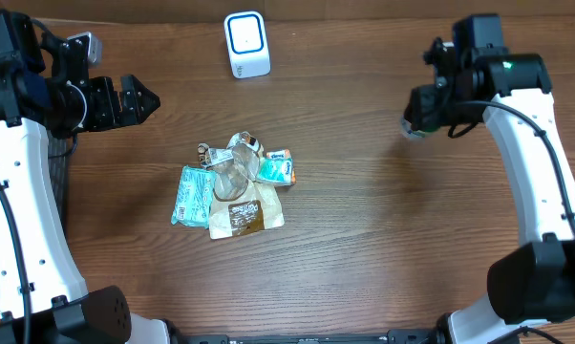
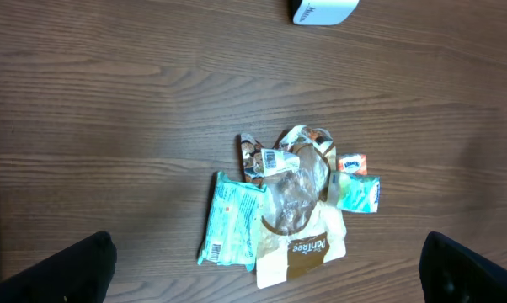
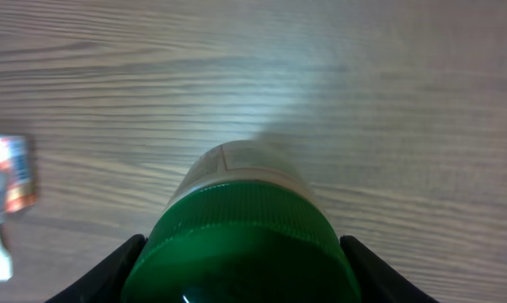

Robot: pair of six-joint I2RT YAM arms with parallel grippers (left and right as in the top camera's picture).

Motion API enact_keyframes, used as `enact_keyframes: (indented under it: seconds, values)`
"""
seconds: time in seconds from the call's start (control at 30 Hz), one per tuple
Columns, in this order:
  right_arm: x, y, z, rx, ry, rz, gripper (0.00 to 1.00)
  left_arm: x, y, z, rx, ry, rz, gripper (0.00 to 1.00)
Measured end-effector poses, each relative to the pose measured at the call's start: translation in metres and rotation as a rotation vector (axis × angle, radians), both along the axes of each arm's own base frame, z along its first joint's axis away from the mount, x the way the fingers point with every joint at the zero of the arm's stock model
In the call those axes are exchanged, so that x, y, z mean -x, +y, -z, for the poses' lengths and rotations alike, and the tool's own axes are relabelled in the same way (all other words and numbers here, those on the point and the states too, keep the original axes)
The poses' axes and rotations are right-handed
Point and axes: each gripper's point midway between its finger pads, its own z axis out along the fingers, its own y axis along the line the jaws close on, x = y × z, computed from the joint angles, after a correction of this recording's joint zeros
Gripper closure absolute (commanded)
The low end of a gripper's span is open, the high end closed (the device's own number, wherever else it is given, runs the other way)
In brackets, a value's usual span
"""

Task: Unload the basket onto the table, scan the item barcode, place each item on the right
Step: 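Carry the jar to the right side and set it down upright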

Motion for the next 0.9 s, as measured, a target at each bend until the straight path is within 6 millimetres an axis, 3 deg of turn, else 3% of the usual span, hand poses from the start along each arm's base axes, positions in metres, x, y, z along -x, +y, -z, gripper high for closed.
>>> enact_keyframes:
  seconds: [0.27,0.4,0.63,0.9]
  values:
    - [0.006,-0.039,0.071,-0.028,0.154,0.132,0.76,0.0,0.0,0.0,0.0,0.0,0.0,0.0]
    - [0.008,-0.057,0.09,-0.008,0.203,0.185,0.76,0.0,0.0,0.0,0.0,0.0,0.0,0.0]
    - [0.009,-0.076,0.108,0.059,0.244,0.266,0.73,0.0,0.0,0.0,0.0,0.0,0.0,0.0]
    - [0.004,-0.096,0.108,0.088,0.215,0.346,0.73,0.0,0.0,0.0,0.0,0.0,0.0,0.0]
